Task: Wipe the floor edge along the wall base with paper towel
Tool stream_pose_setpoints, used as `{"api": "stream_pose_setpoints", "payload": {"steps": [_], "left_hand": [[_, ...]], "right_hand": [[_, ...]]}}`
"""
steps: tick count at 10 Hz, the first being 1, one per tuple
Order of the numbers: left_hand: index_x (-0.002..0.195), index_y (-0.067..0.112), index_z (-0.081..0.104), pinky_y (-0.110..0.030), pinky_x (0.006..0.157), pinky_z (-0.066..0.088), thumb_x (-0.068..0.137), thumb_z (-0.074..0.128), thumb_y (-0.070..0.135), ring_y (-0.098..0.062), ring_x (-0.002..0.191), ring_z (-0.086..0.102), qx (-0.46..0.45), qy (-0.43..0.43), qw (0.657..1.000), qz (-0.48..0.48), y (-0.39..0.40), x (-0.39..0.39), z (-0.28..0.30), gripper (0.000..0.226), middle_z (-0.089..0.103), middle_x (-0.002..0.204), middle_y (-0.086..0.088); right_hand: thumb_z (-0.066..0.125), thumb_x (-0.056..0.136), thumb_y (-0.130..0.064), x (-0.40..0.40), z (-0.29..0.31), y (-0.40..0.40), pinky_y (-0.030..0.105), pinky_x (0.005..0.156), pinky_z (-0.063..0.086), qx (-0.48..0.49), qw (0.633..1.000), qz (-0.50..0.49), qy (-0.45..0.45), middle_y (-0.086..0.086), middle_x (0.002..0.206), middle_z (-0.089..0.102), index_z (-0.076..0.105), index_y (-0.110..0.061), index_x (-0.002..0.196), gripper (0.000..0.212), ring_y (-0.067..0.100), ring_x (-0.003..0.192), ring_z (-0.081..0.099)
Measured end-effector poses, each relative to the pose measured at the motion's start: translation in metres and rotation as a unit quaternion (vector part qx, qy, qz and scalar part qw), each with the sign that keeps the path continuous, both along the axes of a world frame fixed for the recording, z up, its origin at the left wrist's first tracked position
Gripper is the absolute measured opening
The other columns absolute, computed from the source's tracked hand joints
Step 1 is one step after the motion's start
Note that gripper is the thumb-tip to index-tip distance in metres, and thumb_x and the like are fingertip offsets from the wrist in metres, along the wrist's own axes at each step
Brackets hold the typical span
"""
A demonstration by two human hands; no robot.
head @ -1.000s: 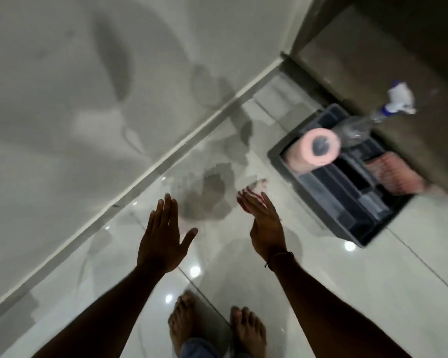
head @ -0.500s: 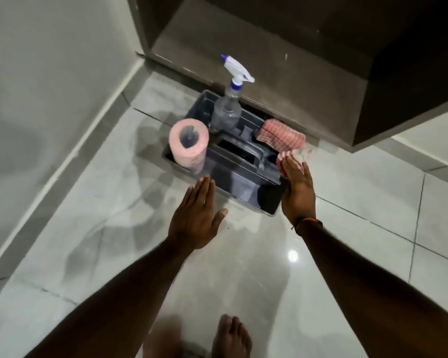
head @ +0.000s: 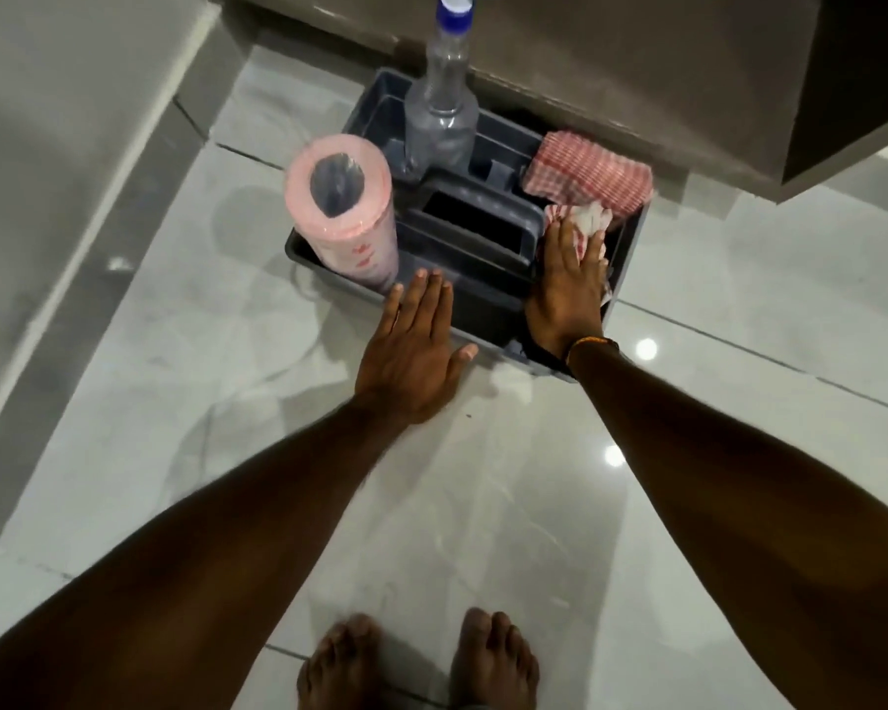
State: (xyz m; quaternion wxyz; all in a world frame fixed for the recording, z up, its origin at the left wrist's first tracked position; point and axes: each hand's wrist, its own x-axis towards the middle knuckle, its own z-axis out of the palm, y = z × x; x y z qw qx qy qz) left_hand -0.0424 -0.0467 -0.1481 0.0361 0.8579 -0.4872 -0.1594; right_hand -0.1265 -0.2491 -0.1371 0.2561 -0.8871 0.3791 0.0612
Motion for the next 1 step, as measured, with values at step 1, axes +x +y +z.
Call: {"api": "stream_pose_setpoints", "payload": {"steps": [1], "left_hand": [[0.166, -0.002, 0.018, -0.049, 0.133, 0.005, 0.103, 0.025, 0.068, -0.036, 0.164, 0.011, -0.018, -0.015, 1.0, 0.007, 0.0101, 0.0022, 0.0217, 0.094, 0.013, 0.175, -0.023]], "right_hand": [[0.046, 0.103, -0.007, -0.0088, 0.0296, -0.0037, 0.063, 0.135, -0.003, -0.009, 0.999, -0.02, -0.042, 0.012, 0.181, -0.002, 0.005, -0.013, 0.171, 0.079, 0.044, 0.165, -0.013]]}}
